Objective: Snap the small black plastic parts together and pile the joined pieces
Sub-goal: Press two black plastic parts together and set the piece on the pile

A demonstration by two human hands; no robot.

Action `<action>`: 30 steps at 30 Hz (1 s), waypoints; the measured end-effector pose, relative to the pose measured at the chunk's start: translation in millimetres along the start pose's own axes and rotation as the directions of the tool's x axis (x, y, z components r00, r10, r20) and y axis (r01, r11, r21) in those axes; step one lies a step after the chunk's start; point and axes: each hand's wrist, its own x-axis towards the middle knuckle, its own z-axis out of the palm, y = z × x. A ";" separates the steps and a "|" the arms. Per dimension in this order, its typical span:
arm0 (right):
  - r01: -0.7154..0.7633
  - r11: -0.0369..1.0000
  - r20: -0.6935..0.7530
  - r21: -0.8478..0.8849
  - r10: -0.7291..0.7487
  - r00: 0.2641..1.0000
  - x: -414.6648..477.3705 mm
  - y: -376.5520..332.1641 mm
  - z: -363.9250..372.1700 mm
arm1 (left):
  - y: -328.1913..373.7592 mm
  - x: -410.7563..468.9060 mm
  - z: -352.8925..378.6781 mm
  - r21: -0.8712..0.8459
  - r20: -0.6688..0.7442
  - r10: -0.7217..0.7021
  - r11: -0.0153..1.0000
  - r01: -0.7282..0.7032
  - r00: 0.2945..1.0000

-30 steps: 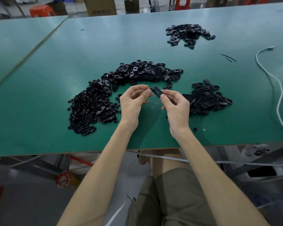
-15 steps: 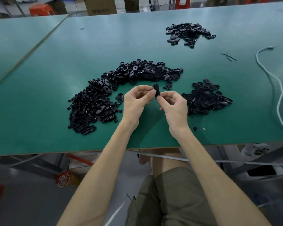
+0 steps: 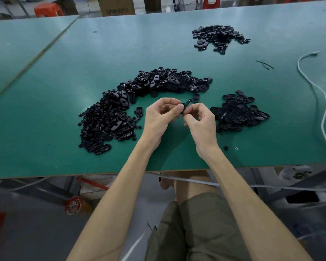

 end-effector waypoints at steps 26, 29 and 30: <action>-0.049 0.987 -0.035 0.156 0.055 0.998 0.2 1.9 -4.9 | -0.8 -0.1 -0.7 0.005 -0.017 0.008 1.000 -0.008 1.000; -0.042 0.988 -0.012 0.147 0.044 0.999 0.4 2.4 -4.9 | -1.0 0.5 -1.3 -0.001 -0.026 0.000 1.000 0.000 1.000; -0.038 0.989 -0.011 0.143 0.040 0.999 0.4 2.6 -5.1 | -0.7 0.3 -1.0 0.000 -0.027 -0.002 1.000 0.002 1.000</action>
